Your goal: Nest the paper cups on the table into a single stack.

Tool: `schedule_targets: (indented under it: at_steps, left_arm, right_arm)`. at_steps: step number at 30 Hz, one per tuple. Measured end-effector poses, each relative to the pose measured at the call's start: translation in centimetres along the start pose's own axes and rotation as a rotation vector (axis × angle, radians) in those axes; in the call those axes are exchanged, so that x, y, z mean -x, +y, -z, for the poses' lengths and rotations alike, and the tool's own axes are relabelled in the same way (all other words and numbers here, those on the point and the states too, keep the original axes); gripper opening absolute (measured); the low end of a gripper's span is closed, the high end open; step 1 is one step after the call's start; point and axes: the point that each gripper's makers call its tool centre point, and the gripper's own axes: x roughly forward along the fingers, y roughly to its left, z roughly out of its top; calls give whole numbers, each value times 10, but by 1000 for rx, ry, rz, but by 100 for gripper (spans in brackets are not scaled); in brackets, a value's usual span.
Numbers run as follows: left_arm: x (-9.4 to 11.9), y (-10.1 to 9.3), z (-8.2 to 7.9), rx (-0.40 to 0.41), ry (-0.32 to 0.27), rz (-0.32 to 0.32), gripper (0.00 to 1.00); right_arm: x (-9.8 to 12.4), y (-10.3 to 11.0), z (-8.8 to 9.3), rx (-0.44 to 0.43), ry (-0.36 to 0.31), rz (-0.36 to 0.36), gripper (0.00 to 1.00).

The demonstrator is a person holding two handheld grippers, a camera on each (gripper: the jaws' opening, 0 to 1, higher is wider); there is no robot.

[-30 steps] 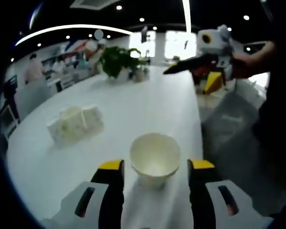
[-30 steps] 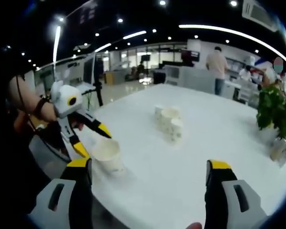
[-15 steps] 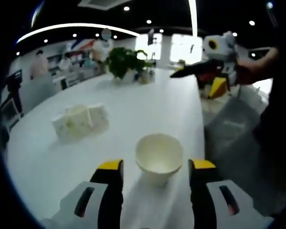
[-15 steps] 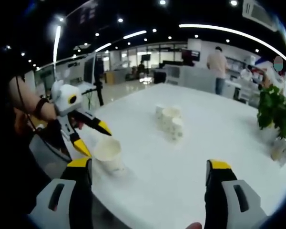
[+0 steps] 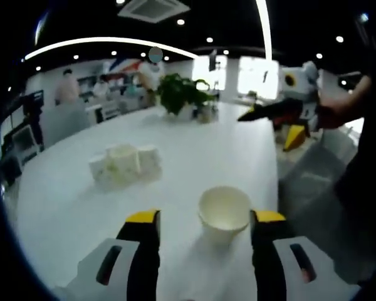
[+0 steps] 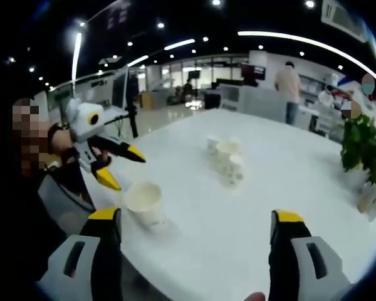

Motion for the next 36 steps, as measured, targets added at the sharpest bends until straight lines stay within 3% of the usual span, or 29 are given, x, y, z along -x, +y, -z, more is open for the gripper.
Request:
schedule_targets:
  at_steps: [24,36]
  left_arm:
    - [36,23,1,68,-61,-158,75]
    - [50,37,-7,82,-104,-230,85]
  right_arm:
    - [-13,9,-6,29,8,-28,97]
    - [-15,12,-3,35,13,-38,96]
